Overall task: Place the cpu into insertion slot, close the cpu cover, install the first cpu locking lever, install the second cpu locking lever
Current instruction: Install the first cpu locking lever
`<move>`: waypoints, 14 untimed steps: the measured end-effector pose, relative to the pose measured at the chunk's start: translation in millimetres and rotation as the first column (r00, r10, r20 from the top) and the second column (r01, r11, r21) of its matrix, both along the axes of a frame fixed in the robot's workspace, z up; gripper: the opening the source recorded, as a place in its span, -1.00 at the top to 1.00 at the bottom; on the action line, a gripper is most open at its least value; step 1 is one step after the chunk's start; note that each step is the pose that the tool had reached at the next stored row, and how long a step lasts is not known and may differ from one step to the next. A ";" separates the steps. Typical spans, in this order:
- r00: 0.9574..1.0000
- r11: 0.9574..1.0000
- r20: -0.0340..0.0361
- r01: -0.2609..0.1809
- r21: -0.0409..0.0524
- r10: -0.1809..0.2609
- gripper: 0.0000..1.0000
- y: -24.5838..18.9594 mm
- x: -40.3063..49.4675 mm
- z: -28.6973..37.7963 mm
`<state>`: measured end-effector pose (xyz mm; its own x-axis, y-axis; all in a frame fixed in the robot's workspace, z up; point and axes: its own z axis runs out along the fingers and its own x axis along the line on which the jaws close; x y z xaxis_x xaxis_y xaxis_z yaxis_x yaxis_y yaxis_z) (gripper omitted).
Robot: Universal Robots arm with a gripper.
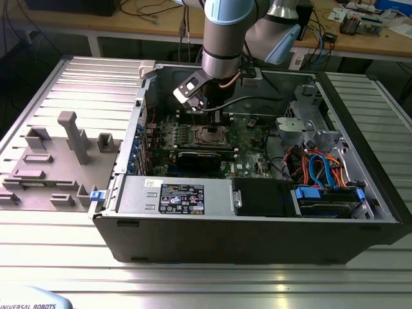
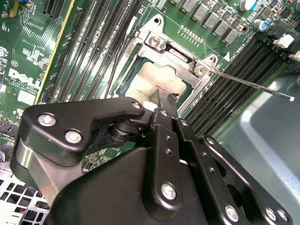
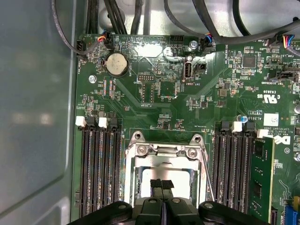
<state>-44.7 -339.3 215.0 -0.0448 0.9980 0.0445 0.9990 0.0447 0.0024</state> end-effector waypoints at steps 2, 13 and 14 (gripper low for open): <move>1.000 1.000 0.000 0.000 0.000 0.000 0.79 0.1 0.0 0.4; 1.000 1.000 0.000 -0.014 0.000 0.014 0.79 0.0 -0.7 37.2; 1.000 1.000 0.001 -0.015 0.000 0.015 0.79 0.0 -0.8 40.4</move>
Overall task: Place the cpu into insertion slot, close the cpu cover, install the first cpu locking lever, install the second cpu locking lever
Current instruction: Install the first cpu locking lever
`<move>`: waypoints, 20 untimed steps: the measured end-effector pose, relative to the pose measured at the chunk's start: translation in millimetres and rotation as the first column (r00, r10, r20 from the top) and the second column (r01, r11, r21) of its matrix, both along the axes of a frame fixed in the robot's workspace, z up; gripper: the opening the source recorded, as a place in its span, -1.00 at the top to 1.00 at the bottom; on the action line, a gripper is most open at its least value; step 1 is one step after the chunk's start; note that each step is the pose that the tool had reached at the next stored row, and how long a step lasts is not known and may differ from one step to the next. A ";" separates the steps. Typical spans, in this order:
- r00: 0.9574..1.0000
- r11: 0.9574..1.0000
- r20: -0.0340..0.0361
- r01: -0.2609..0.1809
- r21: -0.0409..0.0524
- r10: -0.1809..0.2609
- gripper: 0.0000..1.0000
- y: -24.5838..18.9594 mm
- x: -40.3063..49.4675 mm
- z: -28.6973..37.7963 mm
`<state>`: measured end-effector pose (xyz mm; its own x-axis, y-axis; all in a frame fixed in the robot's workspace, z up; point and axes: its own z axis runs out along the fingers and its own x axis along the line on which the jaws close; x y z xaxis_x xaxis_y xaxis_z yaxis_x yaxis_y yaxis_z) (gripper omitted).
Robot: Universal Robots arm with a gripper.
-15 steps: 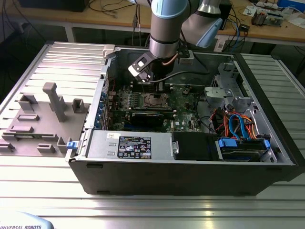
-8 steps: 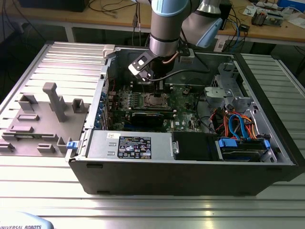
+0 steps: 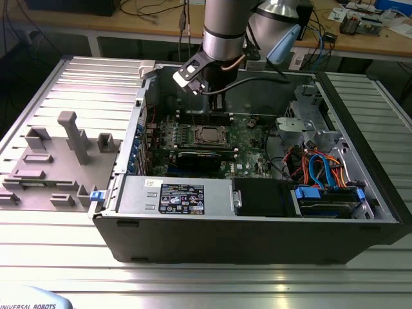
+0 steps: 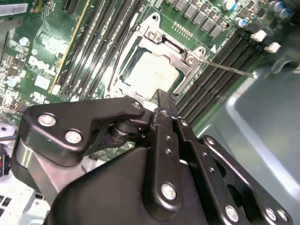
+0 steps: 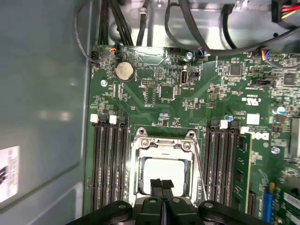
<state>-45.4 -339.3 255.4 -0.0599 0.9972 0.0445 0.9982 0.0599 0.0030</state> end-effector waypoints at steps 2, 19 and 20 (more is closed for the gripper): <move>1.000 1.000 0.000 -0.003 0.000 0.003 0.79 0.0 0.0 8.3; 0.948 0.948 0.001 -0.319 -0.001 0.319 0.79 0.0 -0.1 23.8; 0.942 0.942 0.001 -0.336 -0.001 0.336 0.79 0.0 -0.1 23.7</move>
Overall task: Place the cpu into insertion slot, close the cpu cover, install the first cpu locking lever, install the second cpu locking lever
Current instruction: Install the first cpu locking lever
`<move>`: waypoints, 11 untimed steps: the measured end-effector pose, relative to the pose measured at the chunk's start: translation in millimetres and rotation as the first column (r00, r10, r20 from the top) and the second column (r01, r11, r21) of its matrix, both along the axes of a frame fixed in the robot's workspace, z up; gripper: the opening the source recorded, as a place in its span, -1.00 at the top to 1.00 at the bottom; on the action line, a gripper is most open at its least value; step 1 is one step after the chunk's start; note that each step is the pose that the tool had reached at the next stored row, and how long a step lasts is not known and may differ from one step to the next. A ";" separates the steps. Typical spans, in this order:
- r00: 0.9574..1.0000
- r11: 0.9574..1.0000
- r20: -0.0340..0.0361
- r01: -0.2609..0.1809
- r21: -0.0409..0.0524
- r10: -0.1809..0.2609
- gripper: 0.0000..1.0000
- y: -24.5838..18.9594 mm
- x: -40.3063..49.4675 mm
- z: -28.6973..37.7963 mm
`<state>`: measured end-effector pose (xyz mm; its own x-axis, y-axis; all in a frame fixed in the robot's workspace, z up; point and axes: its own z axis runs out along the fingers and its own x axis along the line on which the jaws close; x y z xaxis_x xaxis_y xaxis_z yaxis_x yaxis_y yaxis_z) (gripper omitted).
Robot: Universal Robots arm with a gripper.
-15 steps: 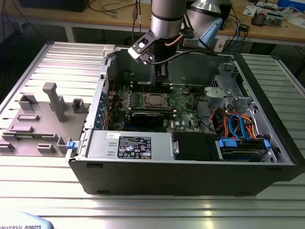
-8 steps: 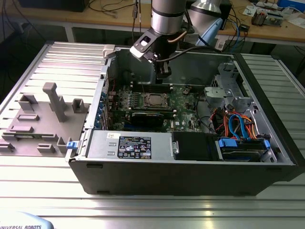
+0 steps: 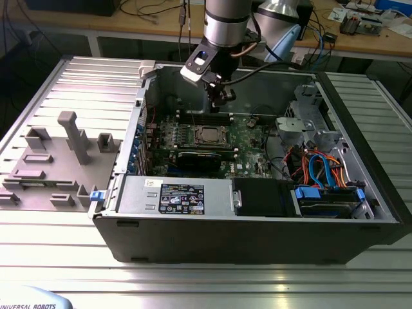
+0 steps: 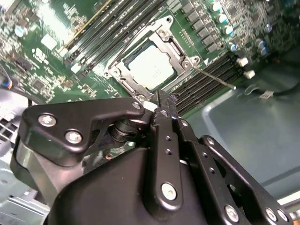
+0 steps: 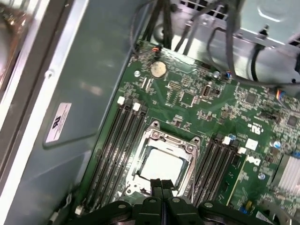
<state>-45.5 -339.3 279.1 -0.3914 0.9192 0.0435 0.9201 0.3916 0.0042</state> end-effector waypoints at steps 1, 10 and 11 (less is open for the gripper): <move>1.000 1.000 0.000 -0.022 0.000 0.022 0.79 0.0 0.0 0.0; 0.999 0.999 0.000 -0.048 0.000 0.048 0.79 0.1 0.1 0.0; 0.999 0.999 0.000 -0.048 0.000 0.048 0.79 0.1 0.1 0.0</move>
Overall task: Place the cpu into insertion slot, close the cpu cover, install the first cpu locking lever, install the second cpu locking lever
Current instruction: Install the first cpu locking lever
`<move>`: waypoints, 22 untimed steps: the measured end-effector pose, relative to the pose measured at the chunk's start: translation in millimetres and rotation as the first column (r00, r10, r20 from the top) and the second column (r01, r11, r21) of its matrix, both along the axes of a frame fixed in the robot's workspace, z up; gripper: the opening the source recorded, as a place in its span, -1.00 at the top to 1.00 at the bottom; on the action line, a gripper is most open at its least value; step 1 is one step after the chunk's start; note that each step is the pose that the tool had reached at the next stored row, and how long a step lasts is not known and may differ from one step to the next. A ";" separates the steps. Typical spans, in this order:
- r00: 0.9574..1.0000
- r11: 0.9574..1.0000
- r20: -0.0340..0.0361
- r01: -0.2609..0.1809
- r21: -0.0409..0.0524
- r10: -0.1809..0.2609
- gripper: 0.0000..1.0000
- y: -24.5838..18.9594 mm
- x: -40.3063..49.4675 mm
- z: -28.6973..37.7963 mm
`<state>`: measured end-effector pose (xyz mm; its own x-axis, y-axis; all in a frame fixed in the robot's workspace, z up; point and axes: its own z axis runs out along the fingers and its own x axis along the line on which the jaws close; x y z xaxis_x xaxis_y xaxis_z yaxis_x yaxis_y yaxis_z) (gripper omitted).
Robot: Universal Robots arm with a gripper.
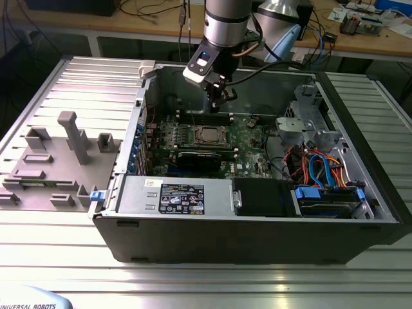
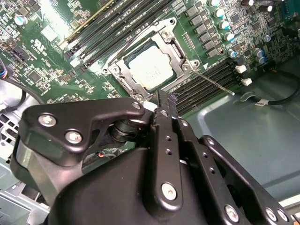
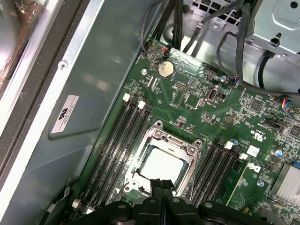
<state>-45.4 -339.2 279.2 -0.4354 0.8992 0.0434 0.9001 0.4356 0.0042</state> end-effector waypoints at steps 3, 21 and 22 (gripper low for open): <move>1.000 1.000 0.000 0.000 0.000 0.000 0.79 0.0 0.0 0.0; 0.959 0.959 0.000 -0.284 0.000 0.284 0.79 0.0 0.0 0.0; 0.957 0.957 0.001 -0.289 0.000 0.289 0.79 0.1 0.1 0.2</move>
